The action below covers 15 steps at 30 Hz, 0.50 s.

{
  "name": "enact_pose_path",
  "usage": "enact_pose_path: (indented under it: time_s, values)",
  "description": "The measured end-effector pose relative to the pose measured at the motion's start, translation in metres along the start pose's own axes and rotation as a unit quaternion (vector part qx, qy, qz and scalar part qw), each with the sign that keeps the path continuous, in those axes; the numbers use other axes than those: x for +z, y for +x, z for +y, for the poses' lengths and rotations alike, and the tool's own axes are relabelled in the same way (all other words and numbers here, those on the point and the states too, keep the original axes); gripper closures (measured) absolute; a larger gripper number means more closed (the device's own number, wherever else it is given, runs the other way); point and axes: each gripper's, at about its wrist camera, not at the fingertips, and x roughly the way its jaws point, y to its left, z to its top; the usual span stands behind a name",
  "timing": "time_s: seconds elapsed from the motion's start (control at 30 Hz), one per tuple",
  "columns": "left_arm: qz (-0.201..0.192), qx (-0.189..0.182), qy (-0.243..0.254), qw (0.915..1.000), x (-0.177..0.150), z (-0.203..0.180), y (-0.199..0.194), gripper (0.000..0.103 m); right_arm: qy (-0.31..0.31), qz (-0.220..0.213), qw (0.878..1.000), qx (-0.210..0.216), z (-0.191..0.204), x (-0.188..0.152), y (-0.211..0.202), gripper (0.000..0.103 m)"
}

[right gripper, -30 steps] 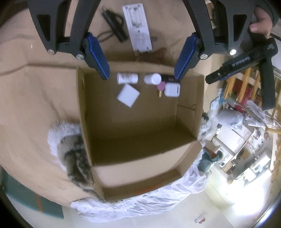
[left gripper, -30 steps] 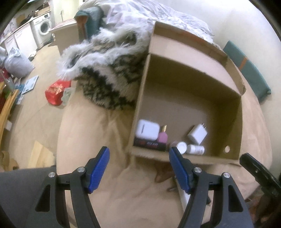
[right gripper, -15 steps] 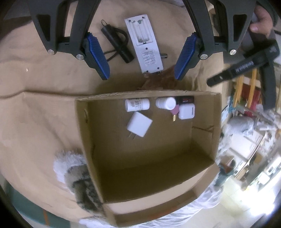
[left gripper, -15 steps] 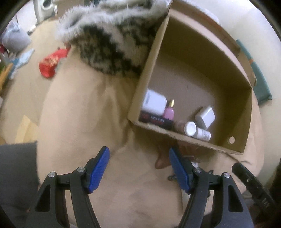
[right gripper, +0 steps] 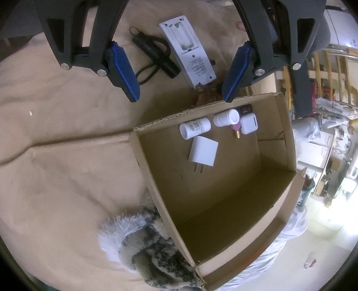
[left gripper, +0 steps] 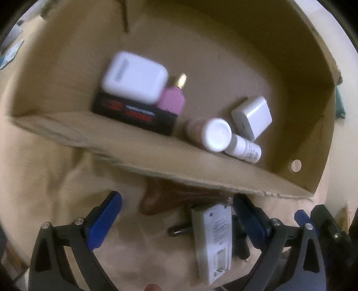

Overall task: Organize rigid objects
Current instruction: 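Grasp the pink translucent stick with left tool while right tool grasps black flashlight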

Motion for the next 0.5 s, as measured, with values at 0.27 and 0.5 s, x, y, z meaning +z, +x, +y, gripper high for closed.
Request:
enact_pose_path:
  time_s: [0.27, 0.5]
  values:
    - [-0.008, 0.034, 0.014, 0.9993, 0.009, -0.009, 0.025, 0.0, 0.011, 0.034, 0.999, -0.003, -0.006, -0.007, 0.018, 0.023]
    - [-0.003, 0.096, 0.083, 0.9919, 0.001, -0.023, 0.033, 0.015, 0.033, 0.05, 0.998, -0.001, -0.018, -0.009, 0.025, 0.023]
